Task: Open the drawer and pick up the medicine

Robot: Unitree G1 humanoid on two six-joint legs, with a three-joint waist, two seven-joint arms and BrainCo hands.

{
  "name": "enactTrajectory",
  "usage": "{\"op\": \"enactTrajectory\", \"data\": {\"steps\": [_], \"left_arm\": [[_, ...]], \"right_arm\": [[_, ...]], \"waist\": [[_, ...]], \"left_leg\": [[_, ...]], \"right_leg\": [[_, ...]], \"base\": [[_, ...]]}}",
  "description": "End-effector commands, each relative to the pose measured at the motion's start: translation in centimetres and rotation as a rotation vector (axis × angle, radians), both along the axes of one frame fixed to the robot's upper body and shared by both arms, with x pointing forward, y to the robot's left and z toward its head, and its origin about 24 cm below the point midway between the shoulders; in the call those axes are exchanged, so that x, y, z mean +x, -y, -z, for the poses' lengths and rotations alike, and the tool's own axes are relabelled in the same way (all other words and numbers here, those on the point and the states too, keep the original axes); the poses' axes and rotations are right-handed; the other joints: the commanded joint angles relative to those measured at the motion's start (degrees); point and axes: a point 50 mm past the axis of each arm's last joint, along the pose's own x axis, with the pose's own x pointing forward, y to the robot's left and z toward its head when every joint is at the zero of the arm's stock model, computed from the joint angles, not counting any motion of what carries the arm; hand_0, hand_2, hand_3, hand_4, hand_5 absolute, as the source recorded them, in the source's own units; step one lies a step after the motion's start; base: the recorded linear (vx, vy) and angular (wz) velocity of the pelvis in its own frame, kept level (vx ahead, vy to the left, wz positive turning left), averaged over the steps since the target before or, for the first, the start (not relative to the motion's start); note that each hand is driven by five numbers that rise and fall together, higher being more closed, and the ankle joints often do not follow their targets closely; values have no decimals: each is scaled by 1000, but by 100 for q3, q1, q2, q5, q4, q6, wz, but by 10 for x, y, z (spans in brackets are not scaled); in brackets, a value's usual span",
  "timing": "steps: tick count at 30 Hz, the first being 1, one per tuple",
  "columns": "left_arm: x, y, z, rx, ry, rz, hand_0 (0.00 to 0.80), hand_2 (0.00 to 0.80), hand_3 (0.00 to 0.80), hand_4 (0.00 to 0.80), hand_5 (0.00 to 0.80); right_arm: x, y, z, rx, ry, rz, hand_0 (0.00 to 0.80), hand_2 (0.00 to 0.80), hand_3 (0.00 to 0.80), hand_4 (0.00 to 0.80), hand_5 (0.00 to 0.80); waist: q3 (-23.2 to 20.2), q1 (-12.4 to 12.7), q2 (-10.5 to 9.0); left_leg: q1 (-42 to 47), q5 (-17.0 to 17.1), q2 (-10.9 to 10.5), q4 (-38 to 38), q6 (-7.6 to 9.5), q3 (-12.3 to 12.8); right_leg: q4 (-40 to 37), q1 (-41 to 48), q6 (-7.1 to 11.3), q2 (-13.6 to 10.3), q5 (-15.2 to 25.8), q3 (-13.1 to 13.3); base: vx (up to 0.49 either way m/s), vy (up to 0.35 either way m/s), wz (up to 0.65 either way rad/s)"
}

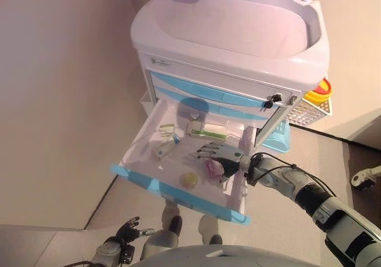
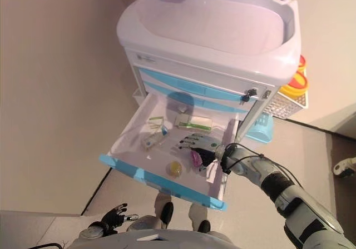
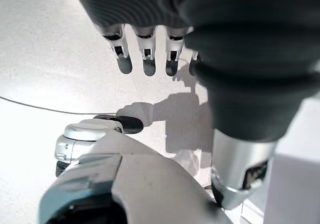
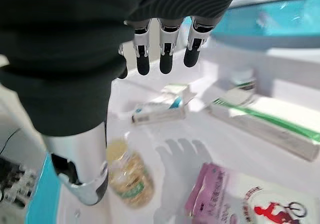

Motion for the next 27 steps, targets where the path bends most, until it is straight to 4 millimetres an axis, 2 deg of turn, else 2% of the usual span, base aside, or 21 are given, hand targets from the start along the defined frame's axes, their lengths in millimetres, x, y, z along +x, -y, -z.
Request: {"op": "enactTrajectory", "data": {"steps": [1,5,11,27], "left_arm": [[-4,-7,1,51,-43,70,0,0,0,0,0],[-5,-4,1,53,-39,88,0,0,0,0,0],[-4,-3,1,54,-38,92,0,0,0,0,0],[2,3,1,47,-22,119,0,0,0,0,0]], "right_arm": [[3,-21,-4,52,45,-56,0,0,0,0,0],[1,-21,8,39,36,-18,0,0,0,0,0],[0,-23,17,26,31,37,0,0,0,0,0],[8,-29,23,32,22,119,0,0,0,0,0]], "waist": [[-109,181,-208],[-124,232,-184],[-120,253,-143],[-108,344,-78]], "left_leg": [[-83,-763,-257,367,58,-23],[-116,-709,-265,320,51,-82],[-172,-654,-277,280,51,-118],[-235,-508,-283,119,35,-213]], "right_leg": [[498,-225,177,-186,-219,45],[474,-237,195,-197,-199,-1],[463,-278,214,-220,-178,-37],[438,-314,241,-254,-152,-169]], "base": [[1,0,14],[0,6,8],[0,0,0],[9,8,5]]}}
